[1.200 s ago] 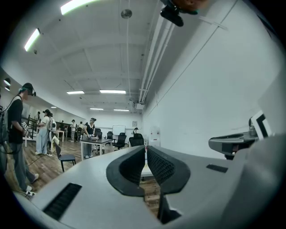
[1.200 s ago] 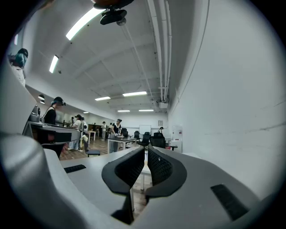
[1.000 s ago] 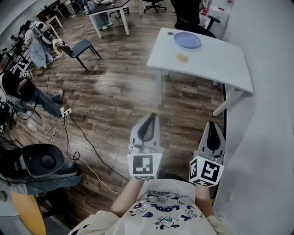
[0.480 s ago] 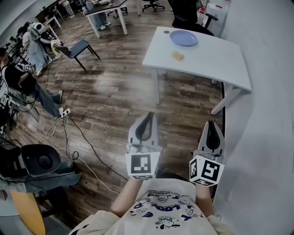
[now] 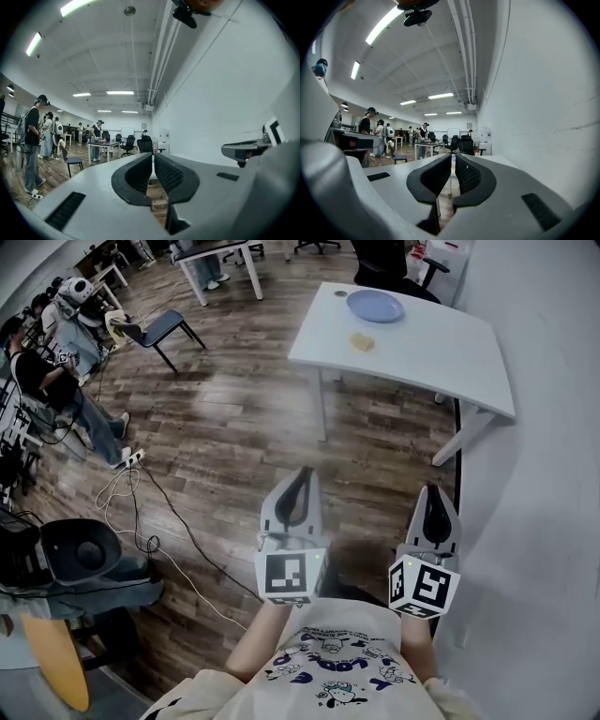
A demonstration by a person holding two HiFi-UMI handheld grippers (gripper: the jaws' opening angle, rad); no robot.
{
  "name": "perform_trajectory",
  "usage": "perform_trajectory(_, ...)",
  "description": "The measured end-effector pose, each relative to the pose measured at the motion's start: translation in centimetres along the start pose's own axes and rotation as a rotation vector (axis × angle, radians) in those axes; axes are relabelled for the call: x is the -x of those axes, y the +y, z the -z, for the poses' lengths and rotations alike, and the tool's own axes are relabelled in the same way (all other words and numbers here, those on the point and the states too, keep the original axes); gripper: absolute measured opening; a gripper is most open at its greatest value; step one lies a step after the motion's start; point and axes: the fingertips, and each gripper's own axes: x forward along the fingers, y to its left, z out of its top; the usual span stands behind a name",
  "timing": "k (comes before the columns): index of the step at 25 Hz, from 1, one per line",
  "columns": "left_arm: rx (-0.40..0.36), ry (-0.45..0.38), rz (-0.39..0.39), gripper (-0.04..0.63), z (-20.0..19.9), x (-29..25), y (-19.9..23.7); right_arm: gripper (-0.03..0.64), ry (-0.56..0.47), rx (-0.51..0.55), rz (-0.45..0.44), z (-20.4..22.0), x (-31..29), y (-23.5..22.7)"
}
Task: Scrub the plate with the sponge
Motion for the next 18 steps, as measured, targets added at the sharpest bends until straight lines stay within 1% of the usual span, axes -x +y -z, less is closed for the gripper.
perform_trajectory(5, -0.006, 0.007, -0.014, 0.023, 0.4, -0.4, 0.6, 0.037, 0.003, -0.008, -0.008, 0.4, -0.9, 0.3)
perform_trajectory(10, -0.006, 0.005, -0.017, 0.023, 0.8, -2.0, 1.0, 0.037, 0.007, -0.008, -0.009, 0.8, -2.5, 0.1)
perform_trajectory(14, -0.002, 0.01, -0.007, 0.023, 1.2, -4.6, 1.4, 0.037, 0.014, -0.006, -0.001, 1.0, -5.0, -0.1)
perform_trajectory(18, -0.005, 0.004, 0.006, 0.023, 0.8, -8.3, 2.3, 0.037, 0.016, -0.003, 0.003, 1.0, -8.6, 0.1)
